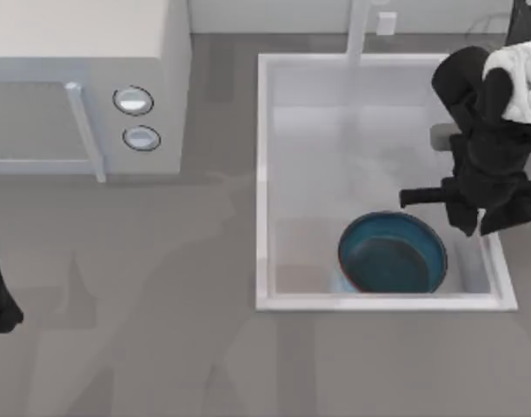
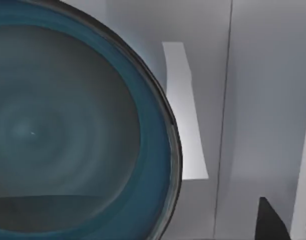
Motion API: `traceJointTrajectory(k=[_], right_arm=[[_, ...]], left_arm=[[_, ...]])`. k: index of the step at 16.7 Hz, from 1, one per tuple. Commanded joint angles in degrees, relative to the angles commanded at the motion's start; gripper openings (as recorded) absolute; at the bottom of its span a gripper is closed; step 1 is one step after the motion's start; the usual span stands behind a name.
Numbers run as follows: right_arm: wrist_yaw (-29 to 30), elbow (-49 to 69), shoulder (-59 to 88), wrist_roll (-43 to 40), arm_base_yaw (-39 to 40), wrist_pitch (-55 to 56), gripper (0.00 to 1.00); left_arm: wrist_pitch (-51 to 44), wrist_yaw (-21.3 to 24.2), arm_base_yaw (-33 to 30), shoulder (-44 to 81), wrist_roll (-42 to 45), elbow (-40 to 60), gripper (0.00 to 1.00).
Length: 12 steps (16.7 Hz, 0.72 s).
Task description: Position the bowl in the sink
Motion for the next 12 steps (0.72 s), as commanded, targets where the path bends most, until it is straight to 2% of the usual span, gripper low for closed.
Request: traceJointTrajectory(k=[3,9,12], right_arm=[[0.0,5.2,-0.8,-0.2,0.2,-5.8,0.00],[-0.1,19.8,-4.3,-0.1,-0.2,-25.5,0.00],[-0.1,24.3,-6.0,-0.2,-0.3,-30.6,0.00]], left_arm=[[0.0,0.0,0.0,0.0,0.0,0.0,1.00],[0.0,0.0,0.0,0.0,0.0,0.0,1.00],[0.0,0.0,0.0,0.0,0.0,0.0,1.00]])
